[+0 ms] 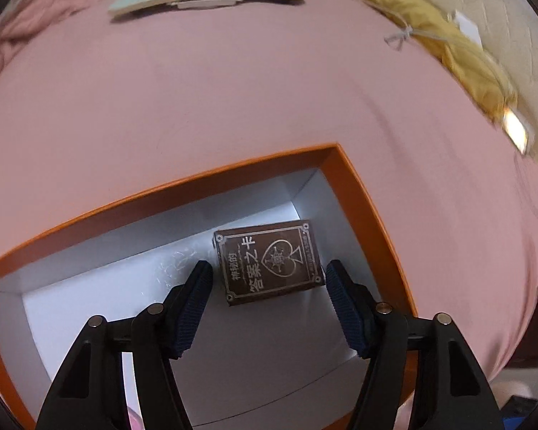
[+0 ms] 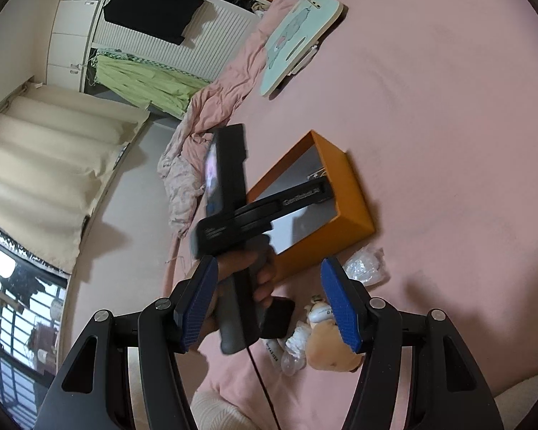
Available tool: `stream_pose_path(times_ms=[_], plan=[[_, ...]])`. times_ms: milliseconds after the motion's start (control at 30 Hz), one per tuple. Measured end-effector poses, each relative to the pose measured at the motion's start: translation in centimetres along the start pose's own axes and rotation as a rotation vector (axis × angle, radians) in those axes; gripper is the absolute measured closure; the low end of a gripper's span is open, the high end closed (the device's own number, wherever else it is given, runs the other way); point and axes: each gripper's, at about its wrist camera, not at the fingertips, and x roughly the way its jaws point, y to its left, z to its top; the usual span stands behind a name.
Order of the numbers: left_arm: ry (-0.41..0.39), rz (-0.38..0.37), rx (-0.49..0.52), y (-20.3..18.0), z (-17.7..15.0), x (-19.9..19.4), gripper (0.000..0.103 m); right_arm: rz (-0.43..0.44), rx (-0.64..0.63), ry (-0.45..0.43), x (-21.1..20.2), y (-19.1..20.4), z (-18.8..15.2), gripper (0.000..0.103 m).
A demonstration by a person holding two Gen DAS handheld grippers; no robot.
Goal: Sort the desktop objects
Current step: 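Grasp the brown card deck with left gripper and set it on bed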
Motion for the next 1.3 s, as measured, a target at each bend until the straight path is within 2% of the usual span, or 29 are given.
stream_pose_path(times_ms=[67, 200, 300, 433, 533, 667, 767, 867, 967, 1000, 1067, 1133, 1167, 1300], plan=[[-0.010, 0.008, 0.006, 0.4, -0.2, -0.1, 0.048, 0.001, 0.001, 0.005, 0.0, 0.1, -0.1, 0.042], [-0.043, 0.071, 0.024, 1.0, -1.2, -1.8, 0.049, -0.004, -0.001, 0.012, 0.2, 0.0, -0.3, 0.042], [-0.143, 0.019, -0.002, 1.6, -2.7, -6.5, 0.049, -0.015, -0.006, 0.015, 0.5, 0.0, -0.3, 0.042], [-0.233, -0.001, -0.016, 2.1, -6.7, -13.3, 0.049, -0.036, -0.018, 0.017, 0.7, -0.1, -0.5, 0.042], [-0.214, -0.022, -0.063, 2.7, -11.1, -15.8, 0.049, -0.058, -0.029, 0.020, 0.8, 0.0, -0.6, 0.042], [-0.123, -0.075, -0.125, 2.6, -17.8, -14.9, 0.049, -0.104, -0.069, 0.017, 0.8, 0.4, -0.9, 0.042], [-0.092, -0.058, -0.184, 3.0, -22.3, -13.0, 0.049, -0.170, -0.133, 0.010, 0.7, 1.1, -1.4, 0.042], [-0.093, -0.024, -0.264, 4.4, -24.8, -11.5, 0.049, -0.243, -0.204, 0.004, 0.6, 1.8, -2.1, 0.042], [-0.113, 0.063, -0.297, 5.3, -25.4, -10.3, 0.049, -0.353, -0.300, 0.001, 0.7, 2.6, -3.1, 0.042], [-0.116, 0.070, -0.301, 5.4, -25.3, -10.1, 0.047, -0.386, -0.325, 0.006, 0.8, 2.7, -3.5, 0.042], [-0.117, 0.069, -0.310, 5.6, -25.2, -9.5, 0.032, -0.445, -0.366, 0.024, 1.1, 2.9, -4.2, 0.042], [-0.126, 0.087, -0.301, 5.2, -25.3, -9.7, 0.031, -0.470, -0.389, 0.059, 1.6, 2.8, -5.2, 0.042], [-0.136, 0.097, -0.294, 5.0, -25.5, -10.0, 0.028, -0.476, -0.397, 0.079, 1.9, 2.8, -5.7, 0.042], [-0.235, 0.114, -0.294, 4.9, -25.7, -12.2, 0.025, -0.529, -0.471, 0.145, 3.7, 2.9, -8.0, 0.042]])
